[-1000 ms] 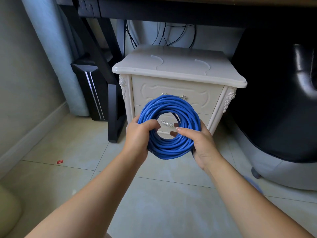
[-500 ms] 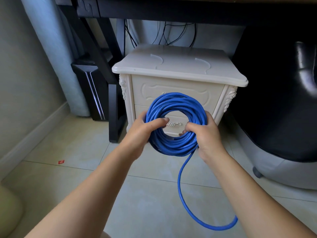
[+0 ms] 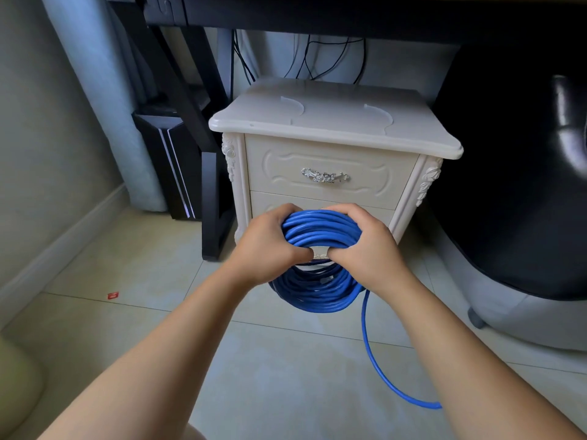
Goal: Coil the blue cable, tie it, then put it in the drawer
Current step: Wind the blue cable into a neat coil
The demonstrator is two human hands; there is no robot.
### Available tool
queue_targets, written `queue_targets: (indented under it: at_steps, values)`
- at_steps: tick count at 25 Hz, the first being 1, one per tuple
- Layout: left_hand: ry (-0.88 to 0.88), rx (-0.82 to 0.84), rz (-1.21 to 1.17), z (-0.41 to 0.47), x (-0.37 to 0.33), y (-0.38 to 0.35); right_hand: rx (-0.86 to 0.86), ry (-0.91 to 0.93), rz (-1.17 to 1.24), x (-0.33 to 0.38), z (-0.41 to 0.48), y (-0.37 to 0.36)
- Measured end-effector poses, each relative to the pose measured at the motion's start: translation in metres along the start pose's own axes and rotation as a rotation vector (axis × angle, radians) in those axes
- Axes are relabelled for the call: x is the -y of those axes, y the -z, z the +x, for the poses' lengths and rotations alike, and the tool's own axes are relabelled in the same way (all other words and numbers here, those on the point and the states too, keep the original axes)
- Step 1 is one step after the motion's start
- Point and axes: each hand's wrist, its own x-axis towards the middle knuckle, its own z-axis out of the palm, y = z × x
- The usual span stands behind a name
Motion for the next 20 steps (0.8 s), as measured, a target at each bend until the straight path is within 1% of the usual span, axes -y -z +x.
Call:
queue_targets:
  at_steps: [3,6,9,12,15,17,20]
  values:
    - [0.065,-0.050,-0.166,0.002,-0.001,-0.001,-0.102,-0.033,0.117,-0.001,0.001,0.001]
    - [0.176,-0.132,-0.388,0.005,-0.001,-0.003,-0.184,-0.121,0.328,-0.007,0.002,-0.001]
    - [0.228,-0.171,-0.507,0.005,-0.001,-0.007,-0.233,-0.179,0.440,-0.011,0.000,-0.005]
    - [0.240,-0.177,-0.572,0.003,-0.001,-0.008,-0.227,-0.199,0.525,-0.013,0.000,-0.004]
    - [0.284,-0.227,-0.642,0.003,-0.003,-0.008,-0.188,-0.241,0.672,-0.017,0.000,-0.005]
    - [0.324,-0.272,-0.729,0.002,-0.004,-0.010,-0.173,-0.282,0.756,-0.019,-0.002,-0.011]
    - [0.360,-0.314,-0.822,-0.003,-0.004,-0.019,-0.200,-0.346,0.839,-0.020,-0.003,-0.020]
